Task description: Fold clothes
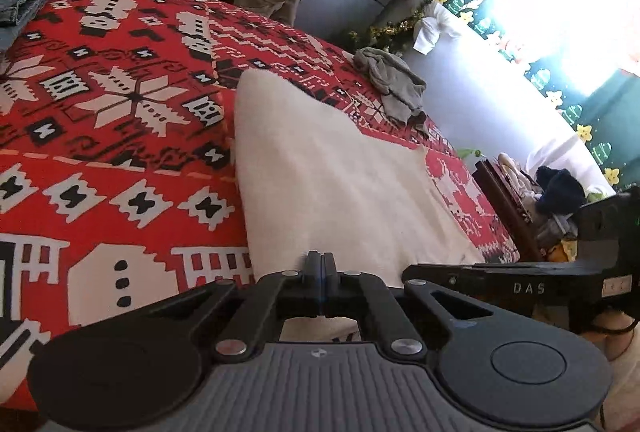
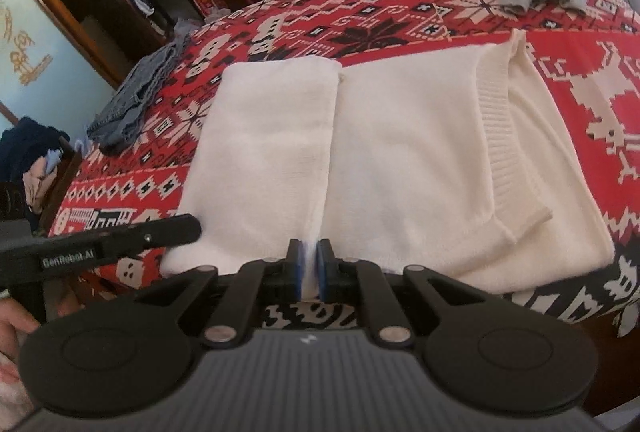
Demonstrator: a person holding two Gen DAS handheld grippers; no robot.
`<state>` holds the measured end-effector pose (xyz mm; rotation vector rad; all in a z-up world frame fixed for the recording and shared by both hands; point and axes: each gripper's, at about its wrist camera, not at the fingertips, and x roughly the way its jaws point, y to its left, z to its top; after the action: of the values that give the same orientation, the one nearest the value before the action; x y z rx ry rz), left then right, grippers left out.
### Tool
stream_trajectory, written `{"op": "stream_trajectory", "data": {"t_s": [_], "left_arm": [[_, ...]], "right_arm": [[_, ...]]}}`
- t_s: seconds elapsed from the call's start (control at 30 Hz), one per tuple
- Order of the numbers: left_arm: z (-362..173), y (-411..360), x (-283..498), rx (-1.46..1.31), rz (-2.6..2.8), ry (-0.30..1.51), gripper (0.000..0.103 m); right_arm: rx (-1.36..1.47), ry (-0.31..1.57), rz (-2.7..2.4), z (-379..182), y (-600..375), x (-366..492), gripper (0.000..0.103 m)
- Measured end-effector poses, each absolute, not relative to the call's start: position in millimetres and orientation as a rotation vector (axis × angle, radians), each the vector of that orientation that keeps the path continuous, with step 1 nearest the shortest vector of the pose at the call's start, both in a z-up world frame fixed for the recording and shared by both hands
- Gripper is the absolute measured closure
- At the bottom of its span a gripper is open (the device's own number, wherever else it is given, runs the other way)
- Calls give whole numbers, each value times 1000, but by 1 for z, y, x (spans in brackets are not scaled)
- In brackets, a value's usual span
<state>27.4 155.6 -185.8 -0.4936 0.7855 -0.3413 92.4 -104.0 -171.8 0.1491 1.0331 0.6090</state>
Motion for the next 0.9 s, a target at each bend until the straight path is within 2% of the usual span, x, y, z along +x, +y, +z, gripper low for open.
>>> {"op": "stream_trajectory", "data": {"t_s": [0.1,0.17,0.2,0.37,0.43,0.67,0.87,0.9], "left_arm": [[-172,160,25,-496,-349,750,98],[-162,163,28,-504,-359,723,98],[-158,165,32,-508,-362,712,98],[-154,167,65,-477,-344,705,98],[-154,169,79,-473,-337,706,98],[-159,176,123,-452,-322,724,98],[-173,178,143,-458,-338,763,98],[-176,177,144,-450,-336,773,98]], "right_arm": [[181,1039,640,-165,-114,91,93],[202,1018,628,-158,-123,92,85],[213,1001,618,-156,-126,95,76],[255,946,594,-148,-128,118,72],[253,927,582,-148,-121,132,64],[244,893,550,-159,-94,189,62],[337,973,575,-182,-78,228,61],[343,981,582,-184,-75,230,66]]}}
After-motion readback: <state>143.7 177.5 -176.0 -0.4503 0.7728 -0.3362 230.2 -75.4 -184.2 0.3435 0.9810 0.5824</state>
